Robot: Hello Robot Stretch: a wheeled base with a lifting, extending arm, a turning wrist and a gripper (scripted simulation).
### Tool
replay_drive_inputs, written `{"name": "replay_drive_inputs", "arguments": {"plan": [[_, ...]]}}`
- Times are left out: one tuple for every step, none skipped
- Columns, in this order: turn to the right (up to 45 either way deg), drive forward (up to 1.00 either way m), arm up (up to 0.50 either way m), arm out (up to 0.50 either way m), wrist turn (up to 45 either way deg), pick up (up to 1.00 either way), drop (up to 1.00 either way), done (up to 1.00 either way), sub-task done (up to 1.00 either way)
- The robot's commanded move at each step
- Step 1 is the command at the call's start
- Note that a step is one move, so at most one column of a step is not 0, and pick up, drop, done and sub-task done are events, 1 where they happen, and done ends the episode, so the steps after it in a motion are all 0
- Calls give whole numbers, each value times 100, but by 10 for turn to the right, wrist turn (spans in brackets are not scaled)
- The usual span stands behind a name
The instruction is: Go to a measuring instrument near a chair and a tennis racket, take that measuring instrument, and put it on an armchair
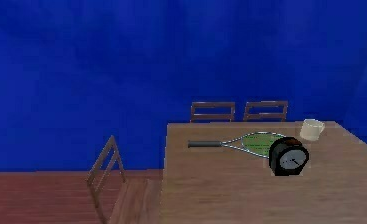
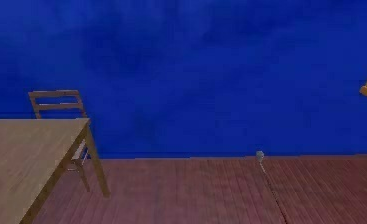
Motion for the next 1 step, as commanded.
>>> {"name": "replay_drive_inputs", "arguments": {"plan": [[90,0,0,0,0,0,0,0,0]]}}
